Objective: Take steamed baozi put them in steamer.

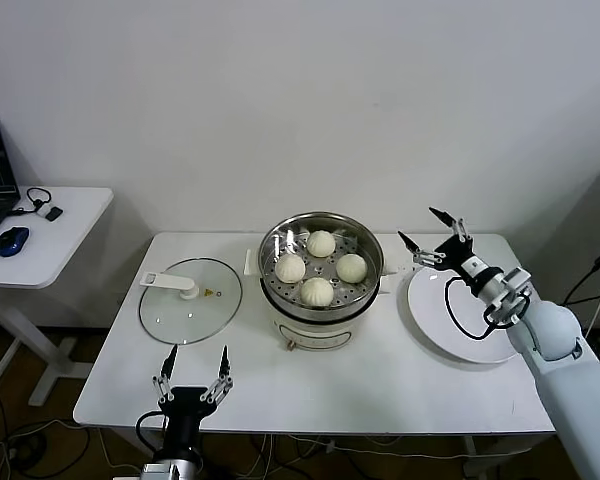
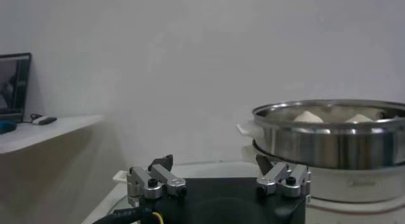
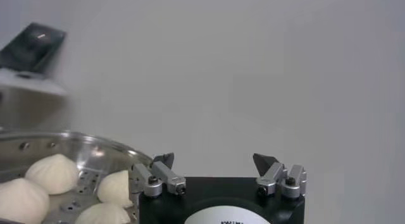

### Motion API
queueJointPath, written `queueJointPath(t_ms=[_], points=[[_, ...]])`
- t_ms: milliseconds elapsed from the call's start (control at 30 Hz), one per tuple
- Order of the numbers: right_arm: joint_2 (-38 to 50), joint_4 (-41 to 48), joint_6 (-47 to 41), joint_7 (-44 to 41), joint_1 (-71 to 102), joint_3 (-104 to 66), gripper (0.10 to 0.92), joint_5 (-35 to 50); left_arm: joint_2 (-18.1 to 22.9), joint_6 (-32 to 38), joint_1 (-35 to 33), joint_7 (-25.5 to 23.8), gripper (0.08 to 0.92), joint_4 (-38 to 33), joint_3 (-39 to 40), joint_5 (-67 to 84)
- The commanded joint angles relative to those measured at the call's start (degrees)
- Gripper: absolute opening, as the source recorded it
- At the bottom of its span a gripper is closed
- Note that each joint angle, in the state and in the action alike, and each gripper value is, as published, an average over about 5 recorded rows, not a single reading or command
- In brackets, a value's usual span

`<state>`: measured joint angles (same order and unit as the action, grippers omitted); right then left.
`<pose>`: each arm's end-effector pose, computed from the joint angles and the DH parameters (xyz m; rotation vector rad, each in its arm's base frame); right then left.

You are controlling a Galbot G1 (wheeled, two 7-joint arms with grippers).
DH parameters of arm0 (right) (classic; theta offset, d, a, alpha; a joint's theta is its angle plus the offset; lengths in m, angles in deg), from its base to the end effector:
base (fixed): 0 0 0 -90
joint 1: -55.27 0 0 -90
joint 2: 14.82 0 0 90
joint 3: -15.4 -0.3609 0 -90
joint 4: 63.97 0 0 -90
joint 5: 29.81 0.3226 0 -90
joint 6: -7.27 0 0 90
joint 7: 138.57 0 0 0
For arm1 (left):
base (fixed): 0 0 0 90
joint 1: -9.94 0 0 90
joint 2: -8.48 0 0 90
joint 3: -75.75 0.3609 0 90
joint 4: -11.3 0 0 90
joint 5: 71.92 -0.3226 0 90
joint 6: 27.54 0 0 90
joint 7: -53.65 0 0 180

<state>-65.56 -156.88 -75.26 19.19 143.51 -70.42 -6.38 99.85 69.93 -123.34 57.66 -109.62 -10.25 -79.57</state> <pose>0.3298 -0.1998 -0.2716 -0.7297 2.9083 -0.4483 0.0676 -0.0240 -0.3310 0.0151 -3.0608 -0.1082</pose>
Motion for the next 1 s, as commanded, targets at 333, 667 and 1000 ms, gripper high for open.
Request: queueJointPath(t_ms=[333,667,1000], points=[[-11.77,-1.66,15.82,13.43,30.92,-8.48,0.823,5.53,-0.98,-0.31,5.47,1.91,0.823,2.07,-1.78,0.41],[-12.01,-1.84,15.96,13.72,31.81,-6.23,0.823,6.09,-3.20,0.97,7.03,-0.08,0.823,3.72,-3.34,1.10],[-12.02,-2.61,15.63,12.93,31.36,-5.54,0.823,5.54,-3.39,0.96,6.39,-3.28,0.823,3.28,-4.94,3.04]])
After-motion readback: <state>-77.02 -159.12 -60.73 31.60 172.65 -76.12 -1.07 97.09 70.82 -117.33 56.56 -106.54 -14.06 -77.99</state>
